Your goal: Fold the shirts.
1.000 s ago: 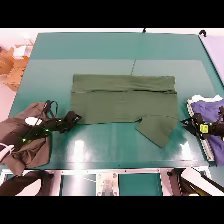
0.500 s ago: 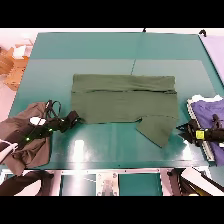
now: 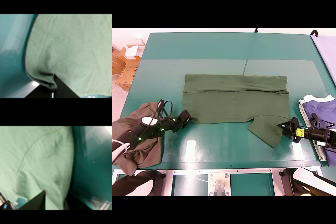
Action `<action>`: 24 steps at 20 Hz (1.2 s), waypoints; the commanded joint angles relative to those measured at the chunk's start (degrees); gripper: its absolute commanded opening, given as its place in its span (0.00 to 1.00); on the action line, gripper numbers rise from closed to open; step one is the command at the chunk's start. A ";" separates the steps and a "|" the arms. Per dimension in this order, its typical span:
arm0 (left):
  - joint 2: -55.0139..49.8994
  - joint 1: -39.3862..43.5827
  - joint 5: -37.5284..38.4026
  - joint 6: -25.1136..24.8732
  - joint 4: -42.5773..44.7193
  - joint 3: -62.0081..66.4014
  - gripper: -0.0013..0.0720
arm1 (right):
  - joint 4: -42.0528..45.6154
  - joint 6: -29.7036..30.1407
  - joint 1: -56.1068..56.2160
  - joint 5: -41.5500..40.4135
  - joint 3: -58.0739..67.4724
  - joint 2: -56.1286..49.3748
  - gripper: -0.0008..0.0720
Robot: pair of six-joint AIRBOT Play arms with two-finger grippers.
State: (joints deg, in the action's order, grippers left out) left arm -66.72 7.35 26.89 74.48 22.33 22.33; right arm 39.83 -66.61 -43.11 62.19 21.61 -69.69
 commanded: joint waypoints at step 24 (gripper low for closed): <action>17.20 0.04 33.22 38.14 53.53 18.58 0.05 | 22.45 -23.39 7.72 12.98 17.40 23.91 0.03</action>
State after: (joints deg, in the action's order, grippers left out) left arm -44.88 7.46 58.96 111.90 75.11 33.15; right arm 66.19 -89.30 -37.69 76.12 33.78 -43.81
